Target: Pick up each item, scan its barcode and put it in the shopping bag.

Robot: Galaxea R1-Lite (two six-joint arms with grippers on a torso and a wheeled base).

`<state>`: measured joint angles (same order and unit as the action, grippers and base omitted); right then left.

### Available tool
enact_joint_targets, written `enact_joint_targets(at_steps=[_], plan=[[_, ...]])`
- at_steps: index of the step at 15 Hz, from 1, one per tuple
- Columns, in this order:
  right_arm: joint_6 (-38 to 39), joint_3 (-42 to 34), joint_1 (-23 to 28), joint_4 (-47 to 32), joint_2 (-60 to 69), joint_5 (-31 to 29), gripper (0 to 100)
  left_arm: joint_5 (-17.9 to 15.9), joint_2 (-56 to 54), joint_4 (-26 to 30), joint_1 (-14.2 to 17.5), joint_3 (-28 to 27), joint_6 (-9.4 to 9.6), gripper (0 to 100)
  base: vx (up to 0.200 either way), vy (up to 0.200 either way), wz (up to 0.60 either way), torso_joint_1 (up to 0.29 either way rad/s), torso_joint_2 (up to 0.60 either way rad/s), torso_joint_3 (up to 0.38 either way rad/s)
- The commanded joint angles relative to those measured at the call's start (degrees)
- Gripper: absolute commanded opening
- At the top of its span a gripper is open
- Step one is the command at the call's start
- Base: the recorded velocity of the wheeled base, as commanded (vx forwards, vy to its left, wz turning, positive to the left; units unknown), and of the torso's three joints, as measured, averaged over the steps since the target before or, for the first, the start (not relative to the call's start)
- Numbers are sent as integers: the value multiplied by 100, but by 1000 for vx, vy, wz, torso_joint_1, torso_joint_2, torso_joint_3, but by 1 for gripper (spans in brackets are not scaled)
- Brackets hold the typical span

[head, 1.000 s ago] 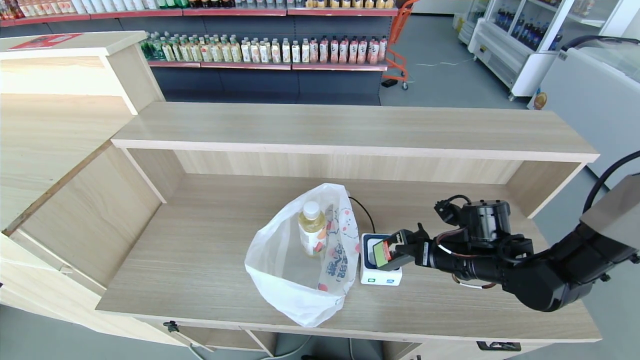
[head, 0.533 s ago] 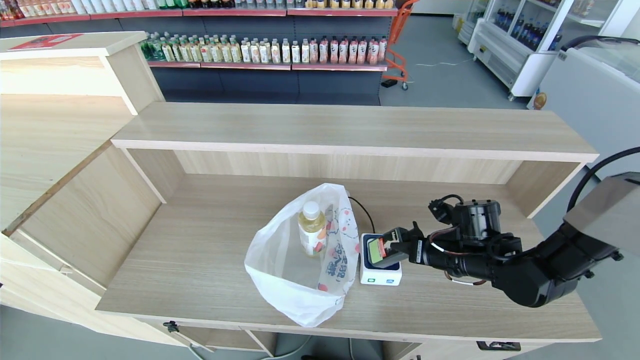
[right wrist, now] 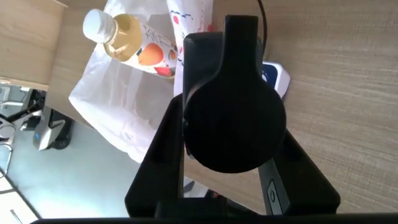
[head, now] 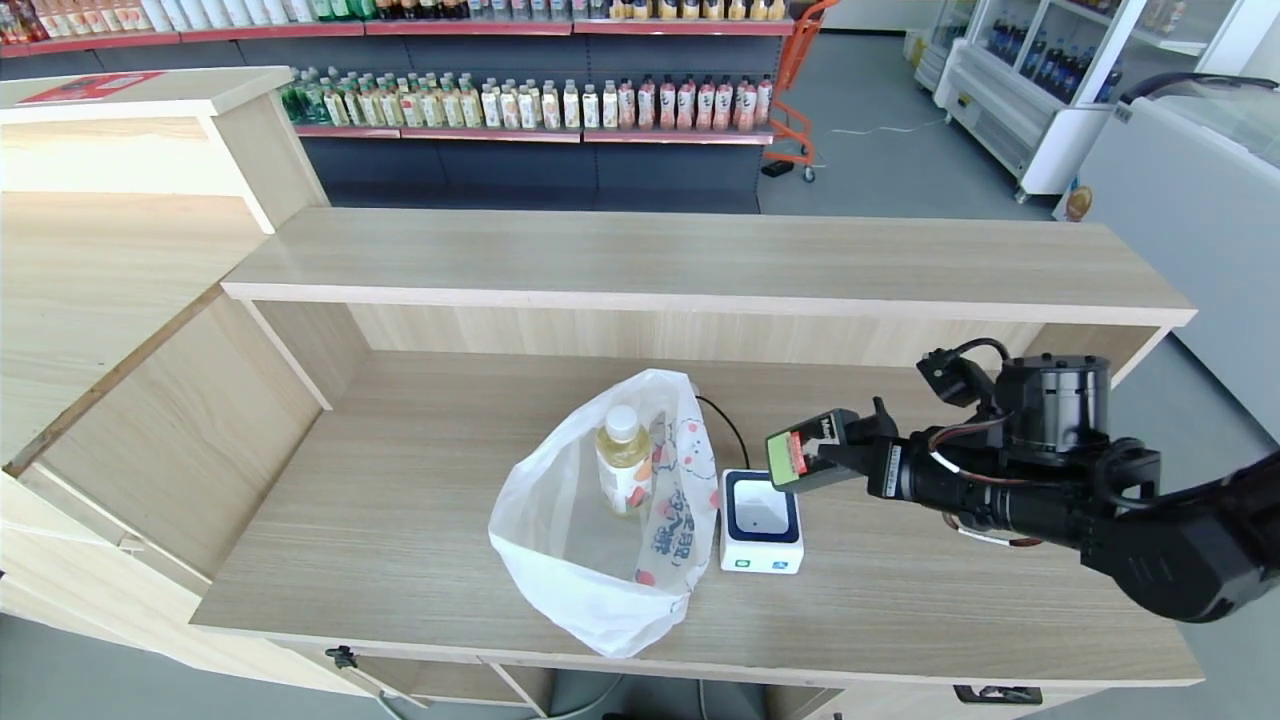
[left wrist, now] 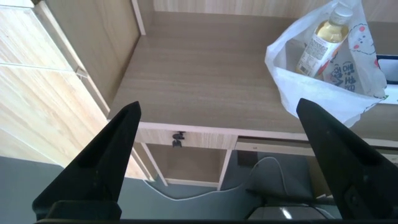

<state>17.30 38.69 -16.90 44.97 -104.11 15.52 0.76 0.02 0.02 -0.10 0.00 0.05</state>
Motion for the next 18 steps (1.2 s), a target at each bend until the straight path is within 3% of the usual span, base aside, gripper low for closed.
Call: enact_joint_targets(at_steps=[1, 4, 7, 10, 15, 18], plan=[[-201, -600, 55, -437, 1481, -14, 0, 4, -2, -2, 1, 0, -5, 100, 0, 200, 0, -12, -7, 12], [-183, -696, -24, -1175, 2008, 4, 0, 4, -2, -2, 1, 0, -5, 100, 0, 200, 0, 22, 10, -2], [-192, -688, -33, -1219, 1841, 4, 0, 4, -2, -2, 1, 0, -22, 100, 0, 200, 0, -9, 2, 9], [-192, -723, -130, -1219, 1516, -5, 0, 4, -2, -2, 1, 0, -22, 100, 0, 0, 0, 0, 0, 0], [-280, -389, -763, -929, 321, -234, 0, 4, -2, -2, 1, 0, -22, 100, 0, 0, 0, 0, 0, 0], [-420, -248, -921, -287, -558, -532, 0, 4, -2, -2, 1, 0, -22, 100, 0, 0, 0, 0, 0, 0]])
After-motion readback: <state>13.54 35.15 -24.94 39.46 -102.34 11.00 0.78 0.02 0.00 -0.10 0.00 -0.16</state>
